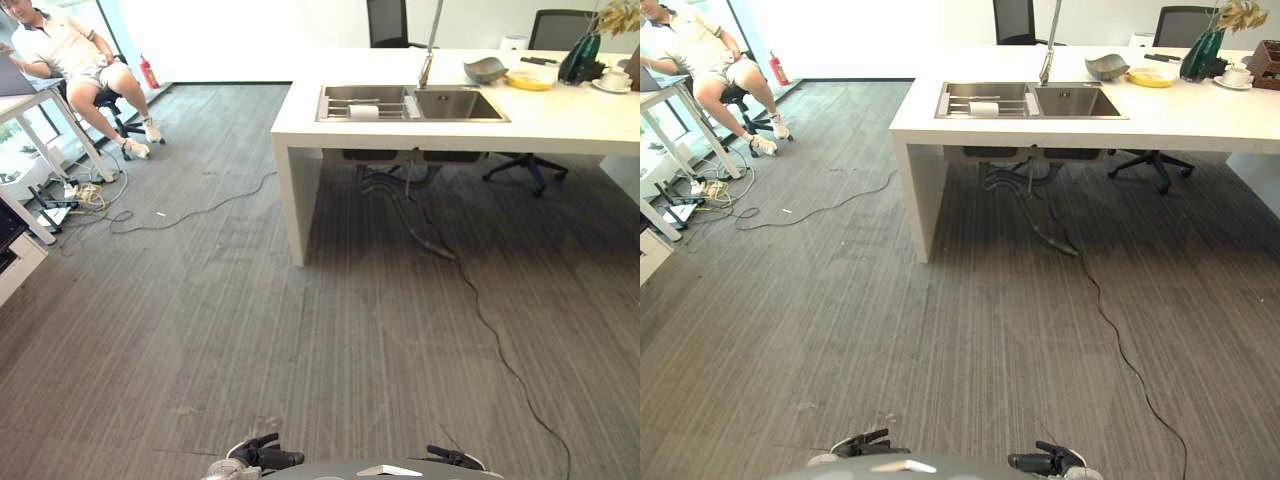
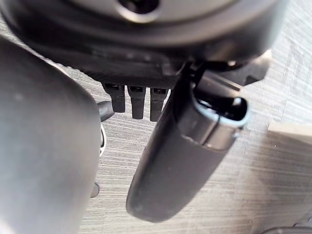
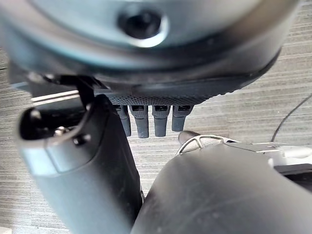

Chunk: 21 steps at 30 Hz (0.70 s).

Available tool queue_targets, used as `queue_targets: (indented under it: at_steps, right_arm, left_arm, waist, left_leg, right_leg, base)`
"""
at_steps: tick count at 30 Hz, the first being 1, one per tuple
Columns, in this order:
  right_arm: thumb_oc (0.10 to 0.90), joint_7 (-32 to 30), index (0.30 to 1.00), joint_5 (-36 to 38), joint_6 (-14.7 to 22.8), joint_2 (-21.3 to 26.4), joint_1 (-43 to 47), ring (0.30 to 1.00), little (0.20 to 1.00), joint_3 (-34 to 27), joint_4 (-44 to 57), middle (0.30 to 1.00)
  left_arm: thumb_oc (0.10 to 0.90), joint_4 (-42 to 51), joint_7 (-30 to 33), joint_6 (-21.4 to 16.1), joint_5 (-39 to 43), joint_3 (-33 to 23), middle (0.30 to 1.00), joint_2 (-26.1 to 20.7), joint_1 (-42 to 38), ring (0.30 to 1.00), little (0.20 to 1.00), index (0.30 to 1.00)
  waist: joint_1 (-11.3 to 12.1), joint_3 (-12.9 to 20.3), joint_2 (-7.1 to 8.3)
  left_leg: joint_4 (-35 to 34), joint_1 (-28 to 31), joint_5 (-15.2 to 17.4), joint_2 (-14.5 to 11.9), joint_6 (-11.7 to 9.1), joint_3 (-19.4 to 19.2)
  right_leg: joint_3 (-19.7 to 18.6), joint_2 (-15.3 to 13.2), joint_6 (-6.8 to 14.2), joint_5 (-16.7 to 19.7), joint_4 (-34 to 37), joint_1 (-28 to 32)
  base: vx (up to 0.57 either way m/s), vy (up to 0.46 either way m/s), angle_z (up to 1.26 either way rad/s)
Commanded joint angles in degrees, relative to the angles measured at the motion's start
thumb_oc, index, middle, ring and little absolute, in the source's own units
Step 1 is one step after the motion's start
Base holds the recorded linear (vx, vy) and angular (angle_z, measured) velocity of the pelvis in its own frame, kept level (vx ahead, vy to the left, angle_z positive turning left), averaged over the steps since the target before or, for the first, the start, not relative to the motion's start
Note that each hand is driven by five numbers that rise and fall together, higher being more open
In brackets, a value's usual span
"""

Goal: Place the dishes in the dishwasher.

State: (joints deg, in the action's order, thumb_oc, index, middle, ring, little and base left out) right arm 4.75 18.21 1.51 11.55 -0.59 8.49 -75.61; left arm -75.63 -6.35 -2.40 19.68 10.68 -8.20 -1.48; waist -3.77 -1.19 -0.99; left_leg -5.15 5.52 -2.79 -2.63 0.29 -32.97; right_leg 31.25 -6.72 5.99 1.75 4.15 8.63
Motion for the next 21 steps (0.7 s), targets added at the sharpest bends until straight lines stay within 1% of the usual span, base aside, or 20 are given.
queue_targets:
  at_steps: [1, 4, 6, 7, 8, 9, 10, 11, 12, 13, 14, 15, 16, 17, 18, 19, 20, 21]
  right_arm:
    - [0.8, 0.83, 0.9, 2.01, 0.5, -0.43, 4.9, 0.9, 0.9, 2.22, -3.66, 0.9]
    - [0.8, 1.2, 0.9, 2.52, 0.17, 0.28, 5.35, 0.9, 0.9, 1.99, -3.7, 0.9]
    - [0.8, 1.29, 0.9, 3.0, 0.06, 0.56, 5.58, 0.9, 0.9, 1.55, -3.84, 0.9]
    - [0.8, 1.22, 0.9, 4.73, 0.25, 1.1, 6.44, 0.9, 0.9, 0.68, -3.17, 0.9]
    - [0.8, 1.22, 0.9, 4.77, 0.24, 1.14, 6.54, 0.9, 0.9, 0.65, -3.18, 0.9]
    - [0.8, 1.37, 0.9, 5.61, 0.48, 1.68, 7.32, 0.9, 0.9, 0.31, -2.56, 0.9]
    - [0.8, 1.23, 0.9, 5.91, 0.55, 1.95, 7.66, 0.9, 0.9, 0.27, -2.37, 0.9]
    - [0.8, 1.25, 0.9, 6.42, 0.59, 2.05, 8.19, 0.9, 0.9, 0.08, -1.95, 0.9]
    - [0.8, 1.24, 0.9, 6.44, 0.57, 2.07, 8.33, 0.9, 0.9, 0.07, -1.95, 0.9]
    - [0.8, 0.93, 0.9, 7.58, 0.74, 2.2, 8.96, 0.9, 0.9, -0.29, -1.29, 0.9]
    - [0.8, 0.96, 0.9, 7.93, 0.81, 2.18, 9.39, 0.9, 0.9, -0.21, -0.91, 0.9]
    - [0.8, 1.0, 0.9, 8.1, 0.91, 2.32, 9.67, 0.9, 0.9, -0.1, -0.37, 0.9]
    - [0.8, 0.76, 0.9, 8.43, 1.09, 2.64, 9.9, 0.9, 0.9, -0.08, 0.13, 0.9]
    - [0.8, 0.73, 0.9, 8.45, 1.07, 2.64, 9.96, 0.9, 0.9, -0.12, 0.16, 0.9]
    - [0.8, 0.55, 0.9, 9.29, 1.1, 3.13, 9.9, 0.9, 0.9, -0.44, 0.56, 0.9]
    - [0.8, 0.54, 0.9, 9.3, 1.09, 3.13, 9.92, 0.9, 0.9, -0.46, 0.58, 0.9]
    - [0.8, 0.65, 0.9, 10.08, 0.92, 3.33, 9.29, 0.9, 0.9, -0.99, 0.62, 0.9]
    - [0.8, 0.66, 0.9, 10.09, 0.91, 3.36, 9.26, 0.9, 0.9, -0.97, 0.65, 0.9]
  left_arm:
    - [0.8, -1.68, -0.37, -1.63, 0.3, 1.98, 0.9, 2.69, -4.49, 0.9, 0.9, 0.9]
    - [0.8, -0.19, 0.12, -2.34, -1.71, 3.99, 0.9, 3.07, -5.57, 0.9, 0.9, 0.9]
    - [0.8, -0.06, 0.35, -2.42, -1.94, 4.38, 0.9, 3.11, -6.03, 0.9, 0.9, 0.9]
    - [0.8, 0.7, 1.15, -2.68, -0.78, 4.34, 0.9, 2.9, -7.29, 0.9, 0.9, 0.9]
    - [0.8, 0.7, 1.17, -2.66, -0.73, 4.34, 0.9, 2.92, -7.4, 0.9, 0.9, 0.9]
    - [0.8, 1.83, 2.0, -2.7, 0.76, 4.16, 0.9, 2.86, -9.32, 0.9, 0.9, 0.9]
    - [0.8, 2.07, 2.6, -2.69, 1.0, 4.52, 0.9, 2.53, -10.43, 0.9, 0.9, 0.9]
    - [0.8, 2.28, 3.2, -2.64, 1.65, 4.49, 0.9, 2.24, -11.88, 0.9, 0.9, 0.9]
    - [0.8, 2.25, 3.22, -2.61, 1.69, 4.44, 0.9, 2.25, -12.06, 0.9, 0.9, 0.9]
    - [0.8, 2.64, 3.61, -2.65, 3.01, 4.3, 0.9, 2.19, -13.39, 0.9, 0.9, 0.9]
    - [0.8, 2.78, 3.57, -2.55, 3.51, 4.39, 0.9, 2.18, -14.05, 0.9, 0.9, 0.9]
    - [0.8, 3.08, 3.45, -2.47, 3.73, 4.58, 0.9, 2.24, -14.65, 0.9, 0.9, 0.9]
    - [0.8, 3.59, 3.49, -2.59, 4.2, 4.78, 0.9, 2.31, -15.79, 0.9, 0.9, 0.9]
    - [0.8, 3.56, 3.49, -2.57, 4.25, 4.8, 0.9, 2.31, -15.92, 0.9, 0.9, 0.9]
    - [0.8, 4.14, 3.86, -2.64, 4.52, 4.89, 0.9, 2.11, -17.46, 0.9, 0.9, 0.9]
    - [0.8, 4.12, 3.87, -2.63, 4.52, 4.89, 0.9, 2.11, -17.51, 0.9, 0.9, 0.9]
    - [0.8, 4.35, 3.82, -2.69, 3.99, 5.07, 0.9, 2.33, -18.01, 0.9, 0.9, 0.9]
    - [0.8, 4.34, 3.83, -2.7, 3.97, 5.04, 0.9, 2.36, -18.01, 0.9, 0.9, 0.9]
  waist:
    - [-0.01, 0.32, -0.35]
    - [0.55, -0.24, -0.02]
    - [0.64, -0.39, -0.12]
    - [0.92, -1.2, -0.67]
    - [0.92, -1.29, -0.64]
    - [1.07, -2.64, -1.29]
    - [0.68, -3.51, -1.51]
    - [0.14, -4.44, -1.33]
    - [0.07, -4.63, -1.18]
    - [-0.29, -5.12, -0.95]
    - [-0.22, -5.13, -0.91]
    - [-0.15, -5.14, -0.53]
    - [-0.12, -5.19, -0.25]
    - [-0.2, -5.18, -0.37]
    - [-0.77, -5.45, 0.22]
    - [-0.81, -5.43, 0.24]
    - [-1.57, -5.55, 0.32]
    - [-1.53, -5.54, 0.31]
  left_leg:
    - [0.27, 2.47, 1.82, -1.61, -4.01, -0.25]
    - [0.74, 2.66, 3.08, 0.04, -2.86, 0.1]
    - [0.74, 2.72, 3.27, 0.44, -2.54, 0.15]
    - [0.57, 2.92, 3.65, 1.13, -1.59, 0.74]
    - [0.58, 2.91, 3.73, 1.25, -1.5, 0.77]
    - [0.32, 4.0, 5.05, 2.37, 0.27, 1.84]
    - [0.21, 5.02, 5.91, 3.19, 1.01, 2.41]
    - [0.15, 6.03, 7.01, 4.12, 1.75, 2.88]
    - [0.15, 6.11, 7.17, 4.4, 1.9, 2.96]
    - [0.15, 7.32, 8.22, 5.0, 1.89, 3.09]
    - [0.15, 7.74, 8.6, 4.85, 1.43, 2.92]
    - [0.15, 8.26, 9.03, 5.23, 1.05, 2.94]
    - [0.15, 8.56, 9.26, 5.5, 0.5, 3.41]
    - [0.15, 8.43, 9.15, 5.31, 0.45, 3.51]
    - [0.17, 9.64, 10.08, 5.76, -0.57, 4.38]
    - [0.16, 9.55, 9.97, 5.74, -0.59, 4.4]
    - [0.42, 11.09, 11.27, 6.12, -1.02, 5.7]
    - [0.43, 11.1, 11.31, 6.16, -0.99, 5.67]
  right_leg:
    - [1.16, -1.47, 1.9, 1.05, 0.26, -4.88]
    - [1.34, -2.76, 2.53, 1.02, -1.44, -4.87]
    - [1.43, -3.36, 2.79, 0.71, -2.9, -5.18]
    - [1.79, -5.5, 3.07, -0.7, -8.91, -6.53]
    - [1.72, -5.81, 3.15, -1.04, -9.6, -6.8]
    - [2.36, -9.78, 3.52, -1.71, -19.8, -9.3]
    - [2.31, -11.84, 3.92, -0.84, -25.42, -10.95]
    - [1.93, -13.82, 4.3, -0.59, -30.61, -12.9]
    - [1.76, -14.29, 4.49, -0.83, -31.3, -13.11]
    - [2.76, -14.57, 4.21, -1.02, -30.73, -15.02]
    - [4.53, -13.75, 3.88, -0.58, -27.08, -15.85]
    - [5.99, -13.49, 4.07, 0.44, -23.4, -16.97]
    - [7.71, -12.82, 4.58, 2.17, -18.18, -17.77]
    - [8.03, -12.35, 4.5, 2.69, -17.16, -17.41]
    - [8.8, -11.48, 5.72, 5.7, -8.37, -19.34]
    - [8.97, -11.32, 5.63, 6.02, -7.84, -19.19]
    - [6.25, -11.59, 6.58, 7.51, -3.65, -20.94]
    - [6.2, -11.53, 6.61, 7.68, -3.42, -20.89]
  base:
    - [0.06, 0.092, -0.14]
    - [0.05, 0.119, -0.09]
    - [0.05, 0.131, 0.0]
    - [0.03, 0.137, 0.03]
    - [0.08, 0.299, 0.03]
    - [0.1, 0.26, 0.05]
    - [0.17, 0.316, 0.13]
    - [0.12, 0.16, 0.26]
    - [0.19, 0.06, 0.41]
    - [0.2, -0.053, 0.39]
    - [0.28, -0.117, 0.3]
    - [0.24, -0.178, 0.23]
    - [0.17, -0.133, 0.15]
    - [0.31, -0.24, 0.19]
    - [0.22, -0.17, 0.15]
    - [0.51, -0.336, 0.27]
    - [0.28, -0.171, 0.27]
    - [0.64, -0.361, 0.41]
